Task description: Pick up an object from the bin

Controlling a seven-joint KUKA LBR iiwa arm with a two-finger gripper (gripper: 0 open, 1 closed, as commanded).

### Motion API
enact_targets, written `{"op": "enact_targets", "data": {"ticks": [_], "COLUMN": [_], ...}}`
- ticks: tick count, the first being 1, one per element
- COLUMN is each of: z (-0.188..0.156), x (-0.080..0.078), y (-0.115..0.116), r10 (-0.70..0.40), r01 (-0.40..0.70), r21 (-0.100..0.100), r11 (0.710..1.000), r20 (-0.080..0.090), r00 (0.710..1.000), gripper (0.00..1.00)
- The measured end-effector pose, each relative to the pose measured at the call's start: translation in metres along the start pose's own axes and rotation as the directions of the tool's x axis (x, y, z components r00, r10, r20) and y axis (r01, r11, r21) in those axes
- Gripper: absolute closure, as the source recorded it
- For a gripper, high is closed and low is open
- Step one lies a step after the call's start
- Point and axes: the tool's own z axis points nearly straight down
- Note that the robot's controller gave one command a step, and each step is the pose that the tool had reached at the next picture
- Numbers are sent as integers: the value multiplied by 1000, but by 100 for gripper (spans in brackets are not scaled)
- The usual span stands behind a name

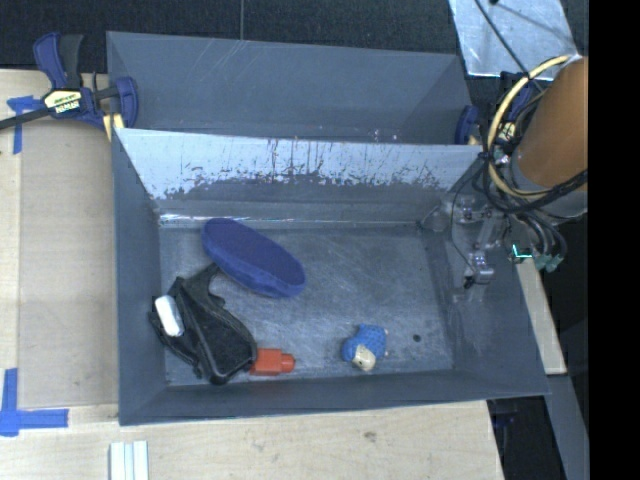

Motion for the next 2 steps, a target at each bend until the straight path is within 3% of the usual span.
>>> {"op": "enact_targets", "data": {"ticks": [1,2], "z": [69,156], "x": [43,47], "y": [54,100], "r10": [-178,-350], "r01": [178,350], "r21": [-1,0], "r11": [984,937], "r20": [2,0], "r00": [984,937], "gripper": [0,0]}}
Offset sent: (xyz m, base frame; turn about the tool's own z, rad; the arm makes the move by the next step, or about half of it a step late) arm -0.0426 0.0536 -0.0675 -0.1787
